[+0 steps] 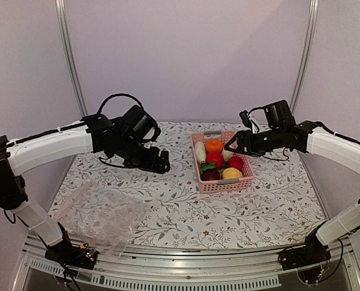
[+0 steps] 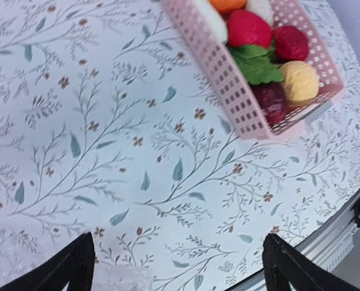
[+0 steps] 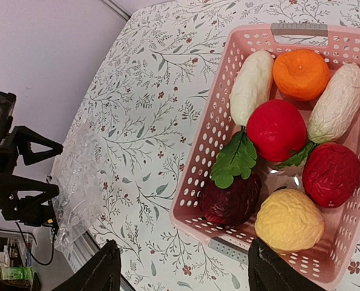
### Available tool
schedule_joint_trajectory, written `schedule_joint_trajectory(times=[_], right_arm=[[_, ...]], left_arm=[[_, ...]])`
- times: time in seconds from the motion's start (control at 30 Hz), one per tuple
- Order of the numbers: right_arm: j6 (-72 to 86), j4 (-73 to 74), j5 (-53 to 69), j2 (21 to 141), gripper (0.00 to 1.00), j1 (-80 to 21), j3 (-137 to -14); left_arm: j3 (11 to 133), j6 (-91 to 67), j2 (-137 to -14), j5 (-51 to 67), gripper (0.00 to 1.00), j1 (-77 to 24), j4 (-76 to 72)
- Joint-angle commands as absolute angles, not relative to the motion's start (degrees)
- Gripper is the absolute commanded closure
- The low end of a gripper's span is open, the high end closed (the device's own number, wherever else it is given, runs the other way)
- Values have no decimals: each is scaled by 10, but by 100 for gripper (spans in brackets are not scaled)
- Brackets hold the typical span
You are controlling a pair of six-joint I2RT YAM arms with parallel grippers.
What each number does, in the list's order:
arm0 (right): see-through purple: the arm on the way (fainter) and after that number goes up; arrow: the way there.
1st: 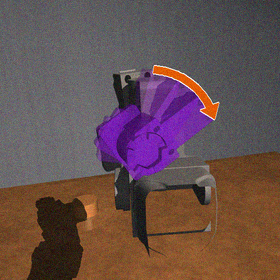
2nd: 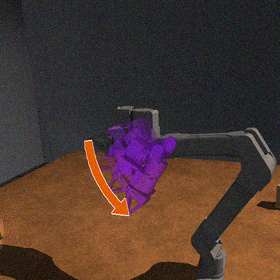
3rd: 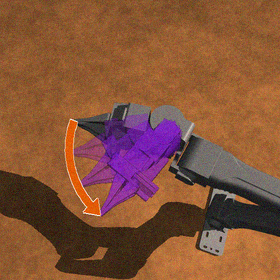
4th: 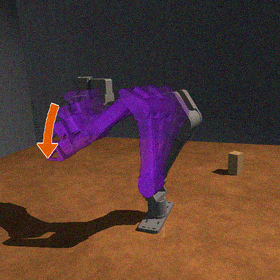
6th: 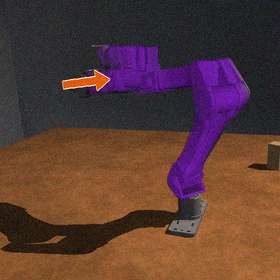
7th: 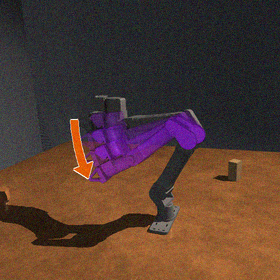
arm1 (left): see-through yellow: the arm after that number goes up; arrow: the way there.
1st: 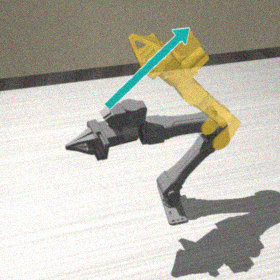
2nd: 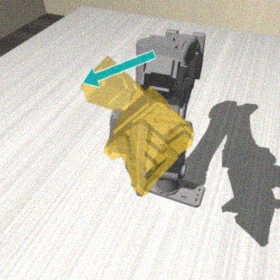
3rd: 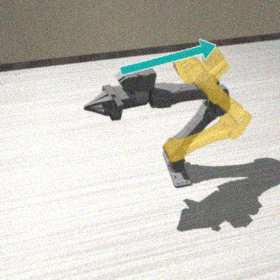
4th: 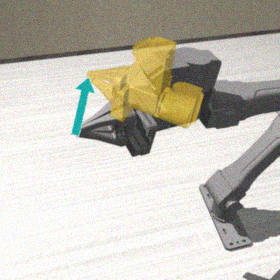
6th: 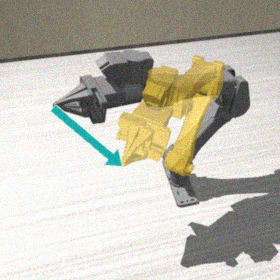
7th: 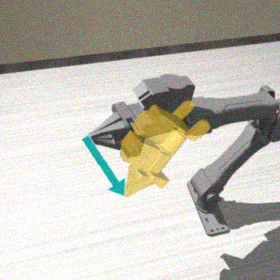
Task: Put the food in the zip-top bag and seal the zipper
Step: Adjust the bin at the corner of the board, then adjust the zipper food storage bag at the corner of the board.
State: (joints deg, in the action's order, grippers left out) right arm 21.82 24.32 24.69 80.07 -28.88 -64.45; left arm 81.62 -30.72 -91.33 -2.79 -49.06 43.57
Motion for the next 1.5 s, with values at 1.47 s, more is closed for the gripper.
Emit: schedule_joint_trajectory(times=[1.47], right_arm=[[105,208,410,1327,31,-620,-1068]], left_arm=[[559,-512,-577,-109,6,-227,509]])
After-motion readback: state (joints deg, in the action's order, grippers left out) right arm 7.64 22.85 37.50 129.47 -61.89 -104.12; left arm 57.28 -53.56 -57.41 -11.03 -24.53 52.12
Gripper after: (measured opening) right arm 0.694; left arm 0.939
